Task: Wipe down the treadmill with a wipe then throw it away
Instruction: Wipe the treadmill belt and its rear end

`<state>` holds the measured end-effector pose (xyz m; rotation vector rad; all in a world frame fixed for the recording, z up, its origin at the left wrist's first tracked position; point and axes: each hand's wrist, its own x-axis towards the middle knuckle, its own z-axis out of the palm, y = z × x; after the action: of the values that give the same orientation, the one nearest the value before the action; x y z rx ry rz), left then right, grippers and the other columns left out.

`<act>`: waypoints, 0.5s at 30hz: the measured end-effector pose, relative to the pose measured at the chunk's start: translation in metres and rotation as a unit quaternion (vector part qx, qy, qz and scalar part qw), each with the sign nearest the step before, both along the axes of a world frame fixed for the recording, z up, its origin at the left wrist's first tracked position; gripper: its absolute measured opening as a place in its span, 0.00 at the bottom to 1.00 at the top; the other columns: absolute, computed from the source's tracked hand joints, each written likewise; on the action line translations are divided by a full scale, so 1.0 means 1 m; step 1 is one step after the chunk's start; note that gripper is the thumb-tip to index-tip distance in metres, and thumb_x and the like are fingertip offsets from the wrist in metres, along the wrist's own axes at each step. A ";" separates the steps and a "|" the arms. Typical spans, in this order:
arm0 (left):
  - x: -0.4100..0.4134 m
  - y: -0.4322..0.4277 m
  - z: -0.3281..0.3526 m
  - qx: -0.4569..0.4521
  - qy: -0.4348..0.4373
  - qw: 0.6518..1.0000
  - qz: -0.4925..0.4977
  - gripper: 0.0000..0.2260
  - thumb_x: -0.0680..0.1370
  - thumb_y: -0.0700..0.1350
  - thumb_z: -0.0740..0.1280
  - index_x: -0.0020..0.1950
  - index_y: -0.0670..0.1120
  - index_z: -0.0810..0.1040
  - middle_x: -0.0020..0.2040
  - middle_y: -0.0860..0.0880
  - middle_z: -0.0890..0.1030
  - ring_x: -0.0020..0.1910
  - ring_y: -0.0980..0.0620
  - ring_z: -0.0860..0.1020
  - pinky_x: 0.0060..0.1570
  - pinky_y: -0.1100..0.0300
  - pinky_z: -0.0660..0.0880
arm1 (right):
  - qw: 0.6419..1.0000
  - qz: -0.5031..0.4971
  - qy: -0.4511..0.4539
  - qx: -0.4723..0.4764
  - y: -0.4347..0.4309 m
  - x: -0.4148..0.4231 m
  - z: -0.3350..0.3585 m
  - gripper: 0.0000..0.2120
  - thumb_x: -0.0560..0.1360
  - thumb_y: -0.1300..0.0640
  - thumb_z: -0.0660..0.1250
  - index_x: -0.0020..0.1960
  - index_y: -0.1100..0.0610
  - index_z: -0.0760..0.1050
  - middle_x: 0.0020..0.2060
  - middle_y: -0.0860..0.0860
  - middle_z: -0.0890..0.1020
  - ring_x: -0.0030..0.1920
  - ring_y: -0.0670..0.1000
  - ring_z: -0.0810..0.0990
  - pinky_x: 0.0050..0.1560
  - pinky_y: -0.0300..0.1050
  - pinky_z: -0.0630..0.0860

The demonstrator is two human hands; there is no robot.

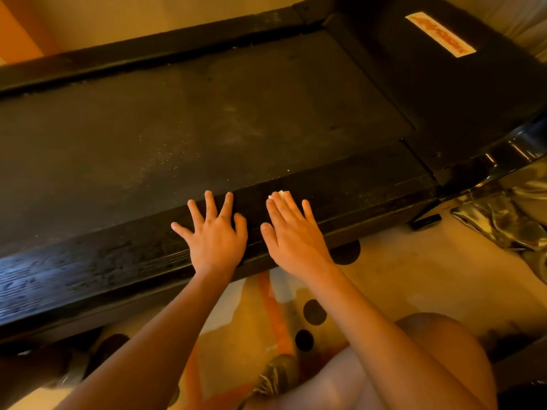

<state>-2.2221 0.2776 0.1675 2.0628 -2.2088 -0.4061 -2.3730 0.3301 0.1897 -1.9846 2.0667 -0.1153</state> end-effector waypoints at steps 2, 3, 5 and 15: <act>0.000 0.001 0.000 -0.003 0.003 1.000 -0.001 0.26 0.85 0.60 0.47 0.83 0.59 0.53 0.84 0.47 0.50 0.82 0.37 0.44 0.73 0.25 0.43 | 1.000 -0.002 0.001 0.017 0.021 -0.005 0.002 0.28 0.86 0.42 0.41 0.84 0.51 0.45 0.83 0.47 0.44 0.82 0.47 0.37 0.79 0.52 0.33; -0.001 0.001 0.000 -0.003 0.002 1.000 -0.002 0.26 0.85 0.61 0.47 0.83 0.59 0.53 0.84 0.46 0.50 0.82 0.37 0.43 0.73 0.25 0.43 | 1.000 -0.004 0.008 0.024 0.025 -0.007 0.002 0.28 0.86 0.43 0.40 0.84 0.50 0.44 0.83 0.47 0.43 0.82 0.47 0.36 0.80 0.53 0.33; -0.002 0.000 0.000 0.002 -0.002 1.000 -0.005 0.27 0.84 0.63 0.47 0.83 0.59 0.52 0.84 0.46 0.49 0.82 0.37 0.43 0.73 0.25 0.43 | 0.999 -0.007 0.016 0.027 0.016 -0.009 0.002 0.28 0.86 0.43 0.40 0.84 0.51 0.44 0.83 0.47 0.44 0.82 0.47 0.37 0.80 0.54 0.34; 0.000 0.000 0.001 0.003 -0.002 1.000 -0.014 0.27 0.84 0.64 0.46 0.83 0.59 0.52 0.84 0.45 0.49 0.82 0.37 0.42 0.73 0.25 0.44 | 0.999 0.001 0.027 0.017 0.015 -0.002 0.007 0.28 0.86 0.44 0.40 0.84 0.51 0.44 0.83 0.48 0.44 0.82 0.48 0.37 0.79 0.52 0.34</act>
<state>-2.2221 0.2779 0.1681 2.0381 -2.2445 -0.4118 -2.3751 0.3448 0.1969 -1.9908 2.0855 -0.0268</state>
